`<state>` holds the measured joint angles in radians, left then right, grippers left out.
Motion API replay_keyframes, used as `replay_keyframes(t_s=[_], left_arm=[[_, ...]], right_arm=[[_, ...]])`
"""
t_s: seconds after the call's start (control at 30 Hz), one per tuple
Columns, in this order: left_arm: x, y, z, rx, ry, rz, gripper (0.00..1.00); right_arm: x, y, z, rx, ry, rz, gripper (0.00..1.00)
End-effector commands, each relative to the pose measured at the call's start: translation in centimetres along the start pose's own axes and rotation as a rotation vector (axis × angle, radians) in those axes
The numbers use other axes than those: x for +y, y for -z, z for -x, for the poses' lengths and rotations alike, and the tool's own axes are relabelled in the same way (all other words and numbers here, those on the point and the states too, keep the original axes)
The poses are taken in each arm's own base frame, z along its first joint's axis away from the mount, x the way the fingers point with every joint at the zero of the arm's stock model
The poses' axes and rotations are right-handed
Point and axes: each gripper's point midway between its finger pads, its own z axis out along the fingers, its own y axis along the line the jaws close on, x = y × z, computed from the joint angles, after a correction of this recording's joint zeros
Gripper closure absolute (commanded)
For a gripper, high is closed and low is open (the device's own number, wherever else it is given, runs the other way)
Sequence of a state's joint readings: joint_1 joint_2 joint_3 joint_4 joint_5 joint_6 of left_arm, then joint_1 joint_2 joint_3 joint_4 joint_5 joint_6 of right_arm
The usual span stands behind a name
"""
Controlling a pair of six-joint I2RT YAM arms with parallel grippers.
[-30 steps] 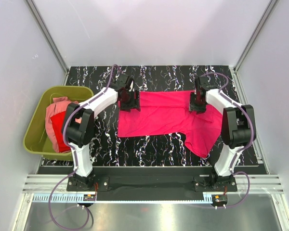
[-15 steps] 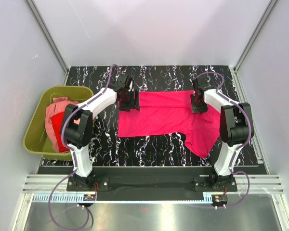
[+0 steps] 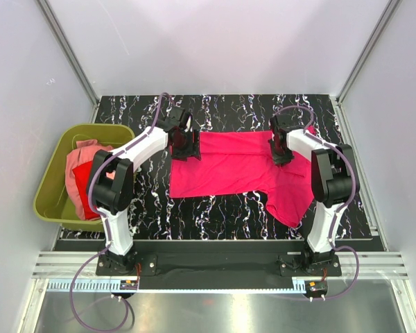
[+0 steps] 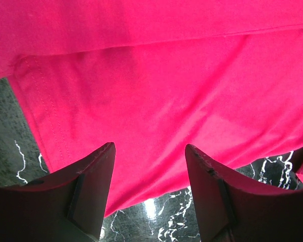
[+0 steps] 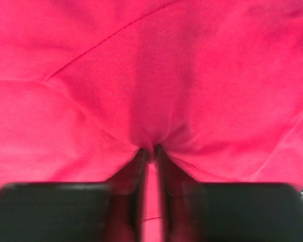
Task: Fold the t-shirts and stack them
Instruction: Fold the tshirt
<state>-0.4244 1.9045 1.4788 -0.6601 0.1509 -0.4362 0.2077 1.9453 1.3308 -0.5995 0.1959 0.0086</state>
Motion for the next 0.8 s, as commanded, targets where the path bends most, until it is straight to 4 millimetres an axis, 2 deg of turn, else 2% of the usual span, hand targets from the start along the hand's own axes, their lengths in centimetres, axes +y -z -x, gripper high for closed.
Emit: replay_keyframes(t_s=[0.0,0.03,0.17,0.2,0.3,0.4,0.63,0.67,0.7,0.73,0.77], left_arm=[[0.5,0.0,0.5,-0.015,-0.01,0.033,0.37],[0.9,-0.3,0.5,-0.009,0.003,0.047,0.37],[2.4,-0.9,0.4,-0.006,0.018,0.12,0.37],[2.8,-1.2,0.1,0.005,0.021,0.139,0.36],[4.3,-1.7,-0.3,0.017,0.032,0.22,0.37],[5.4,-2.0,-0.8,0.015,0.052,0.272,0.36],[6.9,-2.1,-1.8,0.017,0.078,0.342,0.35],[7.1,-2.0,-2.1,0.024,0.081,0.349,0.35],[7.1,-2.0,-2.1,0.022,0.084,0.35,0.35],[7.1,-1.9,-2.2,0.027,0.084,0.352,0.35],[7.0,-1.6,-2.1,0.017,0.085,0.346,0.35]], right_arm=[[-0.6,0.6,1.3,-0.016,0.008,-0.043,0.91],[-0.6,1.0,1.5,-0.014,0.01,-0.046,1.0],[-0.4,3.8,1.8,0.005,0.026,-0.042,1.0],[-0.2,4.7,1.6,0.03,0.025,-0.027,1.0],[1.2,5.4,0.3,0.096,0.009,0.047,1.0],[2.2,4.7,-1.3,0.158,0.009,0.081,1.0],[3.2,3.2,-3.5,0.216,-0.025,0.106,1.0],[3.3,3.2,-3.4,0.212,-0.026,0.113,0.98],[3.4,3.4,-3.0,0.194,-0.035,0.12,0.92],[3.2,3.7,-2.6,0.179,-0.044,0.109,0.76],[3.0,4.1,-2.0,0.156,-0.059,0.103,0.71]])
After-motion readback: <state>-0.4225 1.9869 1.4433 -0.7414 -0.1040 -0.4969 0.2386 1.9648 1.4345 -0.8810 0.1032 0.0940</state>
